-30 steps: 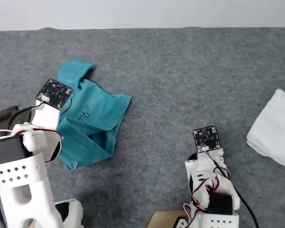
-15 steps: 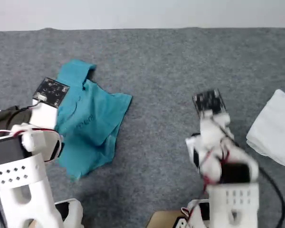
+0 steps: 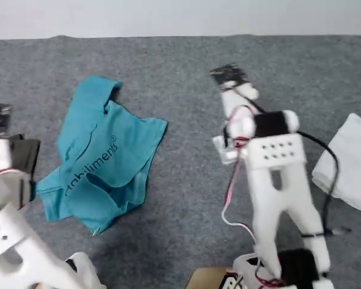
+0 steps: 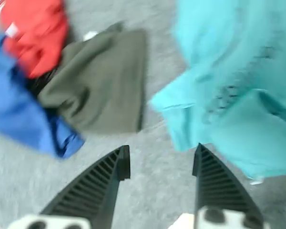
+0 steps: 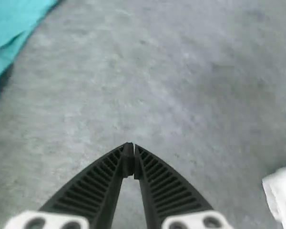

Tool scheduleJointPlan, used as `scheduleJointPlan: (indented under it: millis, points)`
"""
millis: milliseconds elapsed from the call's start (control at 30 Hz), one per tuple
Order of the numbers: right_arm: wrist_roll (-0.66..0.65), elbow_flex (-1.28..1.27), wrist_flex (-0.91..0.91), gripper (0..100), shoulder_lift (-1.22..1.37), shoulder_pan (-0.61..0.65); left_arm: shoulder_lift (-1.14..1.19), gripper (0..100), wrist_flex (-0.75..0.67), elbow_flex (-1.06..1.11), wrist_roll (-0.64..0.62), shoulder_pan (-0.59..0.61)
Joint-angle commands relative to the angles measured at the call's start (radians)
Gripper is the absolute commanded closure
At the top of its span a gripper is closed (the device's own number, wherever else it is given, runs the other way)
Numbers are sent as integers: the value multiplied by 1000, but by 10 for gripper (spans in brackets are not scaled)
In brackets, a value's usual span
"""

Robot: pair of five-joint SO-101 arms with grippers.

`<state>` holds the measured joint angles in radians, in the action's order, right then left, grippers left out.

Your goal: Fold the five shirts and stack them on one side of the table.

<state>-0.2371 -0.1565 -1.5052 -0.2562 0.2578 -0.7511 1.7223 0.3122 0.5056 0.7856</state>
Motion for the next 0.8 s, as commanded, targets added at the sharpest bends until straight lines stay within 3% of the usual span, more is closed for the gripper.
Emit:
scheduleJointPlan:
  millis: [0, 300, 400, 567, 767]
  points:
    - [-11, 92, -8, 990, 45, 116, -25, 779, -15, -15, 11, 117]
    - [-5, 133, -7, 988, 188, 406, -21, 779, -14, 10, 34, 339]
    - [-5, 157, -7, 933, 243, 479, -23, 779, -18, 61, 69, 379]
    - [-3, 190, -5, 777, 305, 579, -23, 779, -20, 102, 97, 413]
    - [-2, 216, 10, 764, 325, 717, -23, 779, -20, 105, 97, 411]
